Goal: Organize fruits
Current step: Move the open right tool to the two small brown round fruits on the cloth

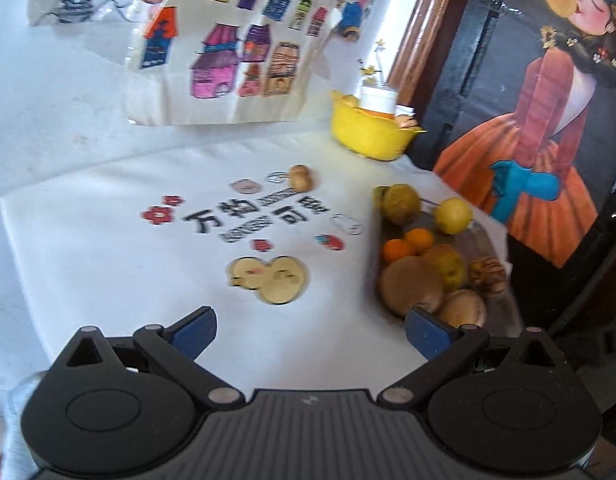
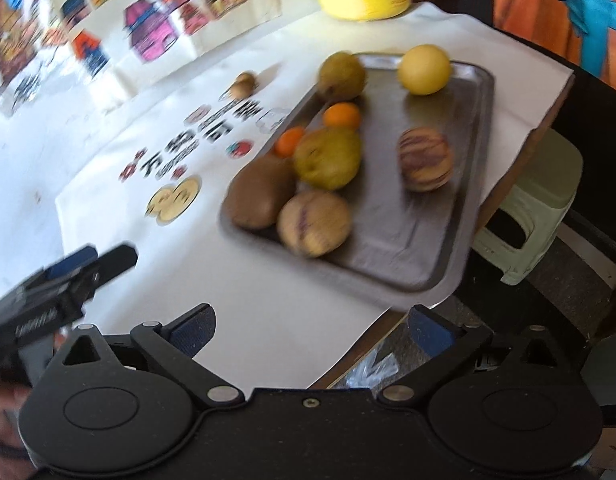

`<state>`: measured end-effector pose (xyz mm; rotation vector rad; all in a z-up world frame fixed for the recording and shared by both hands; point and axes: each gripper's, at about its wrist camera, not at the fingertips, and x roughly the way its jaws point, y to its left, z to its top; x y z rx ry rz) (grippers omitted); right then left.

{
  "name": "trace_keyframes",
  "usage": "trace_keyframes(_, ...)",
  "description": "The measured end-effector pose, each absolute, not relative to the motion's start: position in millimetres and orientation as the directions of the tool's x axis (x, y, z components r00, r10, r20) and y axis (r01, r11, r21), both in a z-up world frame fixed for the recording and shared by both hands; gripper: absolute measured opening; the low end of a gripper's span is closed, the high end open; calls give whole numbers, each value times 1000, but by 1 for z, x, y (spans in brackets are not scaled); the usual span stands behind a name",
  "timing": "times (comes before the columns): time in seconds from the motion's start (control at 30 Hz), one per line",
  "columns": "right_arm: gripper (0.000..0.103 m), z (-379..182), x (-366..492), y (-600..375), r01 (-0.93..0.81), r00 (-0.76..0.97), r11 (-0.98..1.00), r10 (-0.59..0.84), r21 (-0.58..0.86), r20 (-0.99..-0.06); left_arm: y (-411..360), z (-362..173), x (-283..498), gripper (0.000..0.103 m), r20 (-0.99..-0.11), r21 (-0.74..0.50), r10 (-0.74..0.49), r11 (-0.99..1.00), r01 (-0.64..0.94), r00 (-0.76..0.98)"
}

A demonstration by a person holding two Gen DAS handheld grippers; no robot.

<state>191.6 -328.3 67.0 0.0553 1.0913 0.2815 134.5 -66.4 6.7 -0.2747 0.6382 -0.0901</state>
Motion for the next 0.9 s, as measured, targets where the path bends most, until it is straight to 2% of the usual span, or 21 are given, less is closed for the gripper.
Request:
trace_keyframes(0.37, 102, 67, 172, -276, -304, 370, 934, 297, 188, -880, -34, 4, 125, 103, -599, -274, -105, 958, -80, 794)
trace_keyframes(0.7, 102, 63, 179, -253, -344, 390, 902, 391, 262, -834, -17, 10, 123, 103, -603, -237, -36, 962, -135, 797)
trace_keyframes(0.9, 102, 53, 185, -239, -401, 382, 882, 404, 245, -831, -6, 11, 130, 103, -599, -211, 30, 958, -194, 801)
